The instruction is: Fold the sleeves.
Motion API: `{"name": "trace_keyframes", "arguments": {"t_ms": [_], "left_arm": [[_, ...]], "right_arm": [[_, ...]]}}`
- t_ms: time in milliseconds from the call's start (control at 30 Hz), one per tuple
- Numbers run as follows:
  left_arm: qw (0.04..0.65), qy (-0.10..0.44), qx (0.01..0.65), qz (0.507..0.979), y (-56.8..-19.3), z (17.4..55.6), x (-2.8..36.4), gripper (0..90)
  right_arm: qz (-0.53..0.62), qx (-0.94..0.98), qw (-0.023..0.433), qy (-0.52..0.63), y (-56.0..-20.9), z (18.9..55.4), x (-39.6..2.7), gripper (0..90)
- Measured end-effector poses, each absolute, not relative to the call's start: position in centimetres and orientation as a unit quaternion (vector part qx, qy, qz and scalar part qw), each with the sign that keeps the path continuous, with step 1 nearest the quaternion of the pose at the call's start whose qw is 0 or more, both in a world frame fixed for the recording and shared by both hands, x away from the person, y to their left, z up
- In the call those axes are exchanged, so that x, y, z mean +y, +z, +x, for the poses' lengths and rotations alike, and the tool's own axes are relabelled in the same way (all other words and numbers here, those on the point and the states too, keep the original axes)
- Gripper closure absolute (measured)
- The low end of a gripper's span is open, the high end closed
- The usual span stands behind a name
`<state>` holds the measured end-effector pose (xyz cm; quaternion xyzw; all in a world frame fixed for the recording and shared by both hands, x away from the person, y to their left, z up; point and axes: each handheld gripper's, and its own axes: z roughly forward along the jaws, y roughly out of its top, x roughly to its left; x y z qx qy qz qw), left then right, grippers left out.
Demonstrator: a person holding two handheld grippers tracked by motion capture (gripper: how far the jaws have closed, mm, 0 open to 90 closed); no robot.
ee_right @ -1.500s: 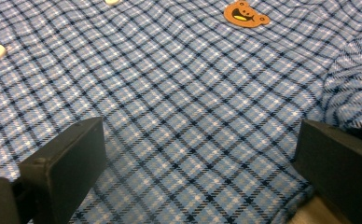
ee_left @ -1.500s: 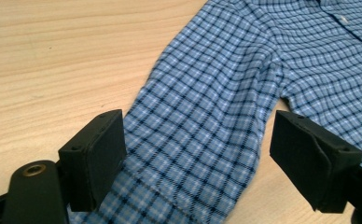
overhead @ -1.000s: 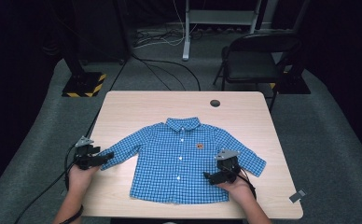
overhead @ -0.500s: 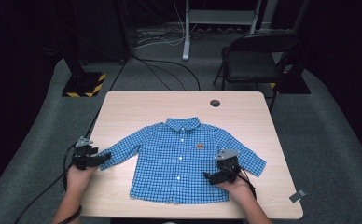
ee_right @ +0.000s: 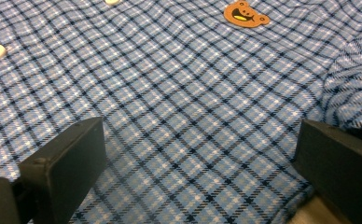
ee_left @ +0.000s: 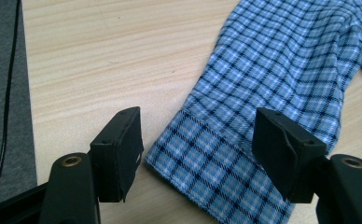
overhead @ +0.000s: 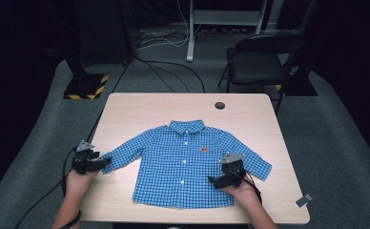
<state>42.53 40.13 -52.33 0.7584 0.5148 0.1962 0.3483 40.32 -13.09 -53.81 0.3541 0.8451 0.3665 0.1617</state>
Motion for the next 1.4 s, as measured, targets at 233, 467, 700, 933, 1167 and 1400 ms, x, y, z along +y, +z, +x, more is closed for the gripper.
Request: {"name": "trace_keyframes", "arguments": {"t_ms": [233, 467, 700, 933, 1167, 1400], "left_arm": [[0.337, 0.196, 0.509, 0.767, -52.6, 42.6, 39.8, 36.1], [0.332, 0.200, 0.504, 0.772, -52.6, 42.6, 39.5, 44.1], [0.343, 0.194, 0.497, 0.773, -52.4, 42.4, 39.5, 59.6], [0.361, 0.200, 0.489, 0.768, -51.8, 42.1, 39.4, 70.6], [0.386, 0.208, 0.474, 0.764, -50.8, 41.6, 38.7, 73.8], [0.410, 0.207, 0.455, 0.763, -50.0, 41.3, 38.0, 72.6]], "right_arm": [[0.354, 0.845, 0.162, 0.367, -53.8, 40.3, -13.1, 1.4], [0.354, 0.845, 0.162, 0.367, -53.8, 40.3, -13.1, 1.5], [0.354, 0.845, 0.162, 0.367, -53.8, 40.3, -13.1, 1.4], [0.354, 0.845, 0.162, 0.367, -53.8, 40.3, -13.1, 1.5], [0.354, 0.845, 0.162, 0.367, -53.8, 40.3, -13.1, 1.5], [0.354, 0.845, 0.162, 0.367, -53.8, 40.3, -13.1, 1.5]]}}
